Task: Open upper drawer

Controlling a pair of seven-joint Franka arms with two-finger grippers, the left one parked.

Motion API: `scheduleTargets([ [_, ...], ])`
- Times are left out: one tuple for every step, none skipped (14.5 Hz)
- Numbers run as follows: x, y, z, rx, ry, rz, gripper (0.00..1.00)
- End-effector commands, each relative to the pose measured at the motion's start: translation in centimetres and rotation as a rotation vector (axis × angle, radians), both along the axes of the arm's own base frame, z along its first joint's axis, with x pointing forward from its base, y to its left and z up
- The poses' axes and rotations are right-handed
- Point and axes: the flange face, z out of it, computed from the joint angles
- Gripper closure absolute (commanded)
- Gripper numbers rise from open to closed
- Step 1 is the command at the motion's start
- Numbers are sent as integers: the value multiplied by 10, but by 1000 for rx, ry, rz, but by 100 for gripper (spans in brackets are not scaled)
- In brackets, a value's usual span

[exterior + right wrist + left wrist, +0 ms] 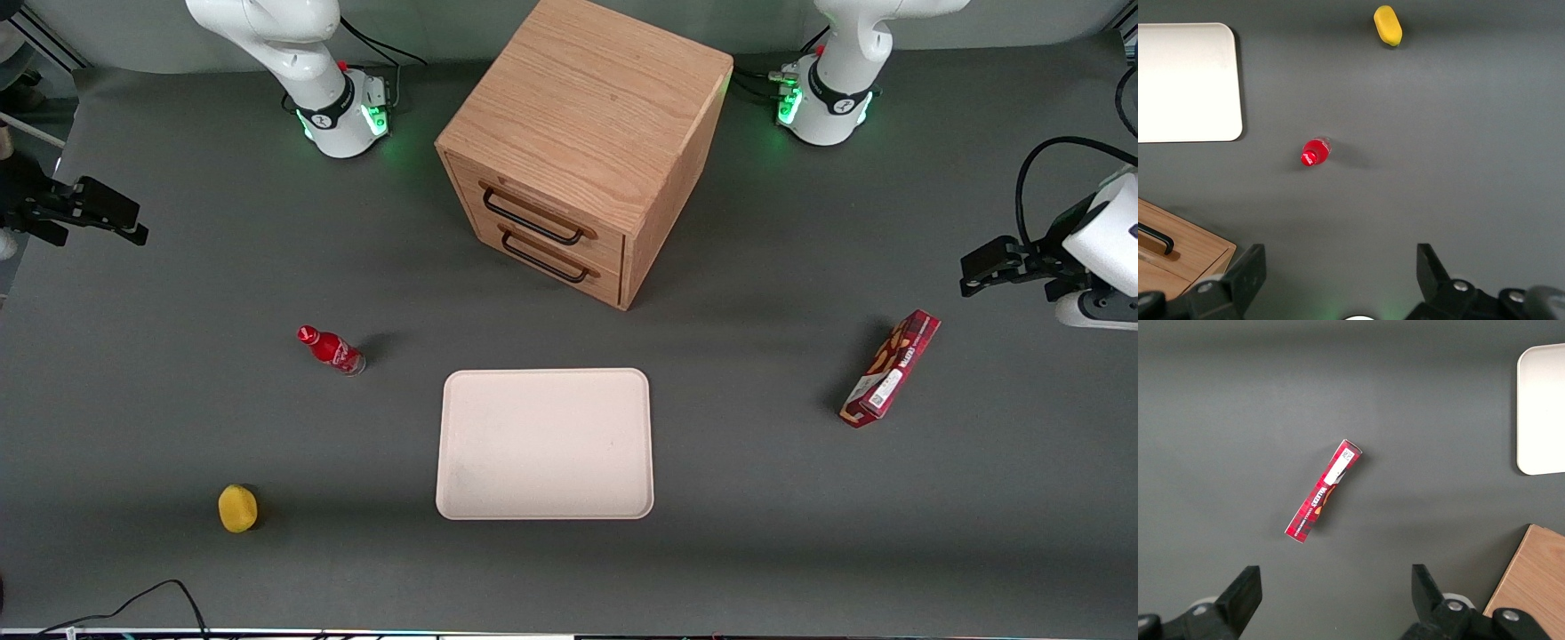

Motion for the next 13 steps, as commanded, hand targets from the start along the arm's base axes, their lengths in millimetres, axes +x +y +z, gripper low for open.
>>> scheduleTargets([
  [0,2,2,19,1,-2,0],
  [0,3,4,19,-4,1,0],
  [0,4,6,20,-7,3,0],
  [0,5,0,20,7,5,0],
  [2,5,-6,21,21,-15,0],
  [2,5,-12,21,39,-14,0],
  [3,13,-13,18,41,5,0],
  [3,16,-13,14,41,14,0],
  [2,30,-13,14,41,48,0],
  [2,37,-11,17,40,61,0],
  [2,43,-10,20,37,72,0],
  [0,57,-10,20,40,101,0],
  [-2,71,-10,19,40,125,0],
])
